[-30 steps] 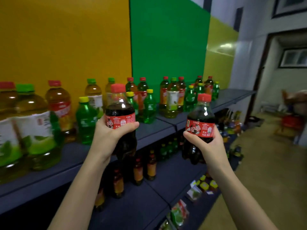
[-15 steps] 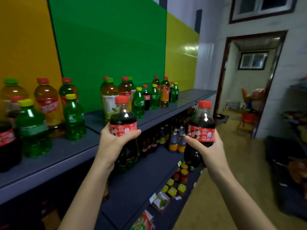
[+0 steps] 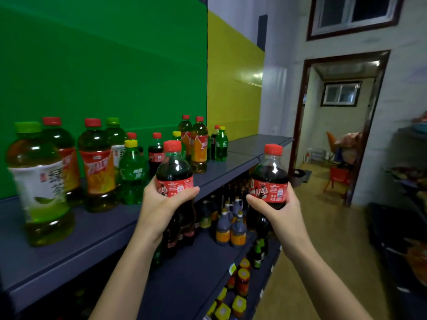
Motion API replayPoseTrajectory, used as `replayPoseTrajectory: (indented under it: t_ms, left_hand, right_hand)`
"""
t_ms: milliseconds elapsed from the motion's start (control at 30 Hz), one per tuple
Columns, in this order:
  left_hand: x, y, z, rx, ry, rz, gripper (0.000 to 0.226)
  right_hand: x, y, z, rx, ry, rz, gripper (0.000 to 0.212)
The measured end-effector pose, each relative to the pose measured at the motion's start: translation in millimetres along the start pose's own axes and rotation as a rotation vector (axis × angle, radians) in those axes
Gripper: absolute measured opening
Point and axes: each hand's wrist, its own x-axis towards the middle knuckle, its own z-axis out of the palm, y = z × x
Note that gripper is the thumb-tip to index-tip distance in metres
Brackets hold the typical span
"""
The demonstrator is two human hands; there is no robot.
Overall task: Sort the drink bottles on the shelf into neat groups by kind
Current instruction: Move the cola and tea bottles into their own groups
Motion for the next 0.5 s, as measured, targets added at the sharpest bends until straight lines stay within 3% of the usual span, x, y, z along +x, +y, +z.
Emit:
replayPoseTrajectory:
  t_ms: [200,500]
  left_hand:
    - [70.6,-33.6,35.7,0.042,0.098,0.043,0.038]
    - [135.8,-70.5,42.3,0.166,0.332,0.087,0.042]
  right_hand:
    - [86.9,45.0,3.3,0.050,-0.080,-0.030,0.047]
    - [182.3,109.0,51.5,0.178,-0.299,-0.011,0.060]
